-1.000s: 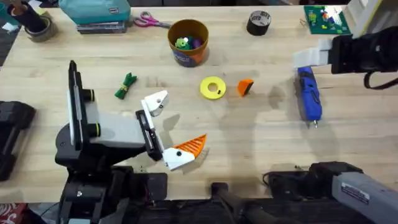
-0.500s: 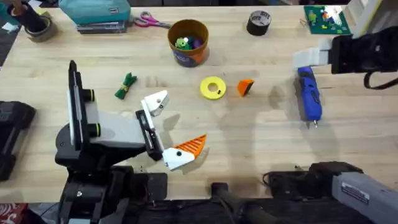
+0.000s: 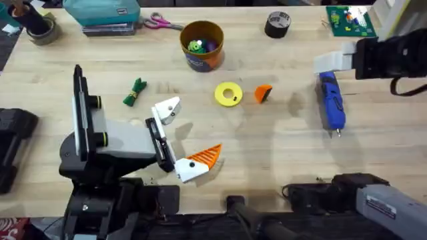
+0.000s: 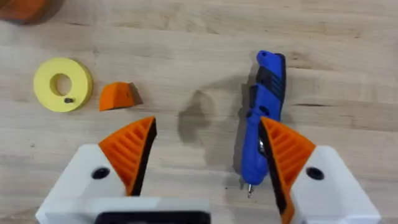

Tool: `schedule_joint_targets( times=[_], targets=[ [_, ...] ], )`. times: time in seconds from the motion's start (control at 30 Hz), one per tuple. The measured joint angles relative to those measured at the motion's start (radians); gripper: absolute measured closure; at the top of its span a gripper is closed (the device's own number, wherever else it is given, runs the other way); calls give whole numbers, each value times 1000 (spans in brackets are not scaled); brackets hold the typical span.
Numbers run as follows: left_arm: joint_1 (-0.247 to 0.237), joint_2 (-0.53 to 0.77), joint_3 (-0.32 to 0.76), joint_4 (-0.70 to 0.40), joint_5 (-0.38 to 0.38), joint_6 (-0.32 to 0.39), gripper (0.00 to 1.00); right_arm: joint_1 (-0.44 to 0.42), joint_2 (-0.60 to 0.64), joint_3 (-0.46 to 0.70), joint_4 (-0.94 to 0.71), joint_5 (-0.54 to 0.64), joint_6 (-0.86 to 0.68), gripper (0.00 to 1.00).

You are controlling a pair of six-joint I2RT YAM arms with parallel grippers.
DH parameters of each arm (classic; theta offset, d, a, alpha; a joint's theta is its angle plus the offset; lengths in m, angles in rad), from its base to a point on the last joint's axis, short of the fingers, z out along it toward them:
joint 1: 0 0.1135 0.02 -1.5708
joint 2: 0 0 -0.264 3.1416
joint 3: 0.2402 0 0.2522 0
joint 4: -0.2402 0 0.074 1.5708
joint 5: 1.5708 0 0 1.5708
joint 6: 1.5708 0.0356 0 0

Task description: Pick up the gripper from the table and insert it into the empty holder that is missing its gripper. Then pick up a screw, insert it into the mounting hole, and use the screwdriver to tighten it. Finally, clean up the table by picking up the vegetable and placing it into the bucket.

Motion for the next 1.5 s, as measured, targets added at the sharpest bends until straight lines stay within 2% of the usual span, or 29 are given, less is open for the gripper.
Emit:
schedule_joint_targets(
  times=[0.13,0.27,0.57,0.77,1.13,1.23,1.37,1.5],
  targets=[
    [0,0,0,0,0,0,15,9,0,0,-4,-51,-16,3],
    [0,0,0,0,0,0,15,67,1,20,-75,-73,-27,4],
    [0,0,0,0,0,0,15,230,88,220,-250,-66,-31,3],
    [0,0,0,0,0,0,15,327,162,275,-272,-41,-30,3],
    [0,0,0,0,0,0,15,387,216,266,-266,-35,-18,3],
    [0,0,0,0,0,0,15,388,216,213,-238,-35,-13,3],
    [0,0,0,0,0,0,15,387,228,85,-137,-35,9,3],
    [0,0,0,0,0,0,15,388,277,78,-110,-35,13,5]
  ],
)
